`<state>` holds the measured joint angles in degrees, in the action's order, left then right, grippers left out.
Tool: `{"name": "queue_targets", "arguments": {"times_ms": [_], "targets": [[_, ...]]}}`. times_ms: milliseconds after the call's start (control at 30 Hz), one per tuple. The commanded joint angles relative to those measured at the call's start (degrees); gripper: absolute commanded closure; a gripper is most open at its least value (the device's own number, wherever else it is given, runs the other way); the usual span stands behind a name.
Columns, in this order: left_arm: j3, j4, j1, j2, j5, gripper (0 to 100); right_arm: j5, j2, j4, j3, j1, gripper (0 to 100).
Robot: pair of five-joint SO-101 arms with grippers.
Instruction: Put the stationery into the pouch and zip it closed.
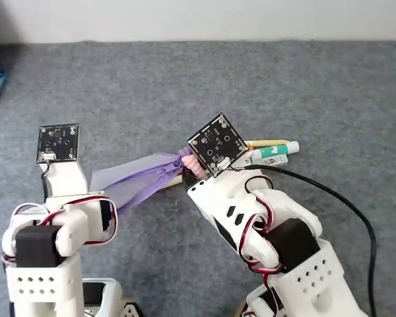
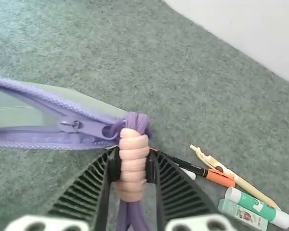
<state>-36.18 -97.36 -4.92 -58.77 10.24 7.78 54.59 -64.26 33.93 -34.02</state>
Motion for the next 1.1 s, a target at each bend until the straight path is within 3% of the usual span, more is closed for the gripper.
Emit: {"name": "queue_targets", "arguments": {"times_ms": [0, 267, 567, 700, 833, 1067], "targets": [[5.76, 0.18, -0.09, -0.88, -0.97, 98, -0.53, -0.22, 0.66, -2.29, 3.82, 99.1], [13.49, -1.41, -0.09, -0.70, -0.97, 98, -0.53, -0.48, 0.75, -2.20, 4.97, 99.1], [13.49, -2.55, -0.09, -0.53, -0.62, 99, -0.53, -0.48, 0.48, -2.02, 4.97, 98.4], [11.65, -2.46, -0.09, -0.44, -0.62, 99, -1.76, 0.04, -4.18, -2.55, 4.88, 86.2], [8.84, -2.55, -0.09, -0.44, 1.58, 99, -10.55, 0.40, -13.93, -8.35, 4.70, 69.0], [8.04, -2.46, -0.09, -0.44, 6.42, 99, -11.78, 0.31, -22.81, -17.14, 5.05, 72.6]]}}
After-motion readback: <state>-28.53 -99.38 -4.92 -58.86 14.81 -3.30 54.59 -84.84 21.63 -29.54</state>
